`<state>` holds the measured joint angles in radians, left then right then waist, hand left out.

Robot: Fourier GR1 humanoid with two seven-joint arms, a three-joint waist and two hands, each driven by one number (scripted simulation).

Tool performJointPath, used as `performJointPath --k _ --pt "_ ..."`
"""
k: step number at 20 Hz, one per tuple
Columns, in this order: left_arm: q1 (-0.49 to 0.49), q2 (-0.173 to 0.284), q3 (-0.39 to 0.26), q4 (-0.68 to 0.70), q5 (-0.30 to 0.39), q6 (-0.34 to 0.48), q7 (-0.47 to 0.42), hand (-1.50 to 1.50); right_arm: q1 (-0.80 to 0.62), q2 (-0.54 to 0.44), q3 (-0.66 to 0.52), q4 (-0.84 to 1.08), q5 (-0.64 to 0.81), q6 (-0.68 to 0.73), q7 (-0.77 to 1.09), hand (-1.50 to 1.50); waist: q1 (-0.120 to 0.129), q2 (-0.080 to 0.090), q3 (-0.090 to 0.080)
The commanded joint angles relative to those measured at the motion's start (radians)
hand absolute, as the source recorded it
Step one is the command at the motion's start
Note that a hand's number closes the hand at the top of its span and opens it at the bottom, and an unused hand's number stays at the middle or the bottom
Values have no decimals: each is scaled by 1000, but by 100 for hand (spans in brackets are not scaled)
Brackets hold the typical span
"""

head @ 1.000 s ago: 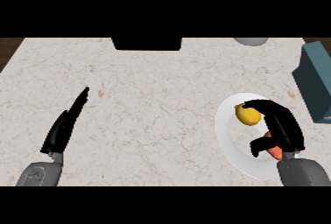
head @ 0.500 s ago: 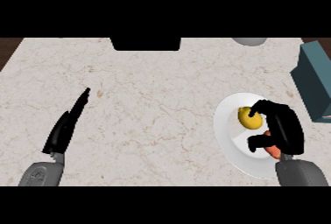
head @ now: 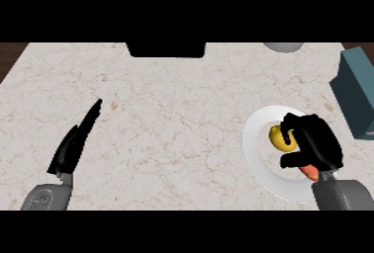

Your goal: Pick the lemon from the plate and place it in the cardboard box

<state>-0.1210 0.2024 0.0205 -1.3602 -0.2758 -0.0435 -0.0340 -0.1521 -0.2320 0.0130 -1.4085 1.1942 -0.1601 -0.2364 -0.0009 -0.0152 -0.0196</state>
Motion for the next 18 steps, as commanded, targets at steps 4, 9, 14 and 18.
performJointPath --k 4,9,14,18 --pt "-18 -20 -1 9 -10 13 15 0 -35 -4 96 -313 62 427 229 150 -8 12 18" --pt "-35 9 41 36 17 -8 1 0 -100 -40 27 -573 47 600 352 150 -13 9 18" --pt "-5 2 32 51 0 2 -42 0 -95 -79 -119 -774 -15 722 432 150 -20 10 18" --pt "-27 -18 16 100 -23 19 -75 0 -255 -167 -322 -658 -111 810 437 150 -8 15 19"
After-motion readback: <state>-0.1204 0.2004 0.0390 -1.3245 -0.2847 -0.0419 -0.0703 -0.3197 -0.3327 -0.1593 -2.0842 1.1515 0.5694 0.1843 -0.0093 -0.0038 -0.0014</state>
